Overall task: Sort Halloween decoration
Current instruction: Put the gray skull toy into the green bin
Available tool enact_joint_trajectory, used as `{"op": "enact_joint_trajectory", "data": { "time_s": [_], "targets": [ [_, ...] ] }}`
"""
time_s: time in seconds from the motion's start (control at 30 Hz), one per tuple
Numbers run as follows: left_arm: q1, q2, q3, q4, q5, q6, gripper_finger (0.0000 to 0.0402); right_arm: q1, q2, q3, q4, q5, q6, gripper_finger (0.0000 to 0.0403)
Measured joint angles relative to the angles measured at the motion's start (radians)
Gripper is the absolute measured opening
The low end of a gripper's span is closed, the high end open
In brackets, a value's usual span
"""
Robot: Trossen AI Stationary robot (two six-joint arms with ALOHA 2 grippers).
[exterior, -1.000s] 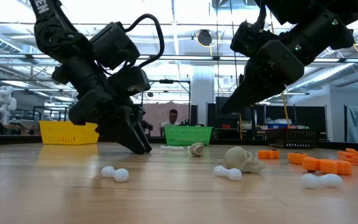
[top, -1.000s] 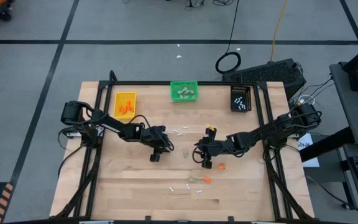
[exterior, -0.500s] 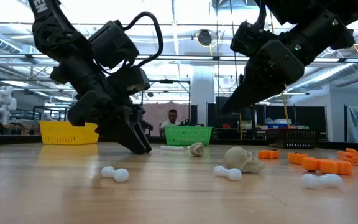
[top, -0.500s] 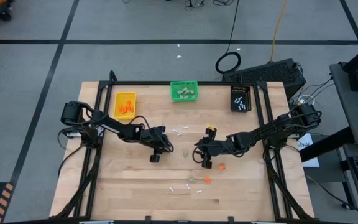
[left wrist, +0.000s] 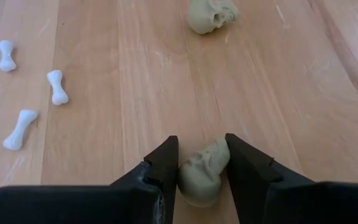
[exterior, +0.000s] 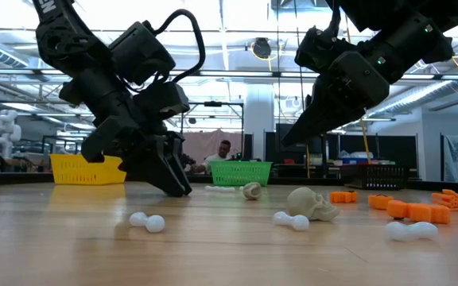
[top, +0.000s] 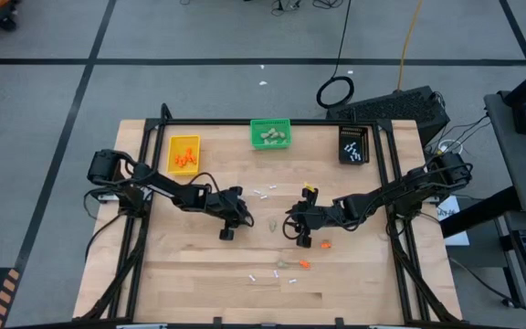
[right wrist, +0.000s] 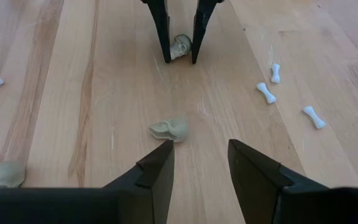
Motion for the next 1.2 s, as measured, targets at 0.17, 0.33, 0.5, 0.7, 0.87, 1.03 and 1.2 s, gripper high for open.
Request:
{"op": "enact_joint_trajectory", "data": {
  "time_s": [0.17,0.33,0.5,0.7,0.87,1.03,1.2],
  "targets": [
    [-0.009,-0.009,-0.001,0.001,-0.019,0.000,0.0115,0.000,0.000,0.000,0.000,0.000,0.000,0.0137],
    [-0.010,-0.012,-0.001,0.001,-0.031,-0.006,0.0115,0.000,0.000,0.000,0.000,0.000,0.000,0.0137],
    [-0.010,-0.014,-0.001,0.008,-0.035,-0.048,0.0115,0.000,0.000,0.000,0.000,0.000,0.000,0.0137],
    [-0.005,-0.014,-0.001,0.019,-0.059,-0.159,0.0116,0.000,0.000,0.000,0.000,0.000,0.000,0.0137],
    [-0.005,-0.014,-0.001,0.029,-0.067,-0.165,0.0138,0.000,0.000,0.000,0.000,-0.002,0.000,0.0137],
    [-0.015,-0.014,-0.001,0.042,-0.068,-0.166,0.0198,0.000,0.000,0.000,0.000,-0.002,0.000,0.0137],
    [-0.039,-0.017,-0.042,0.079,-0.084,-0.164,0.0237,0.000,0.000,0.000,-0.008,-0.003,0.000,0.0137]
  ]
}}
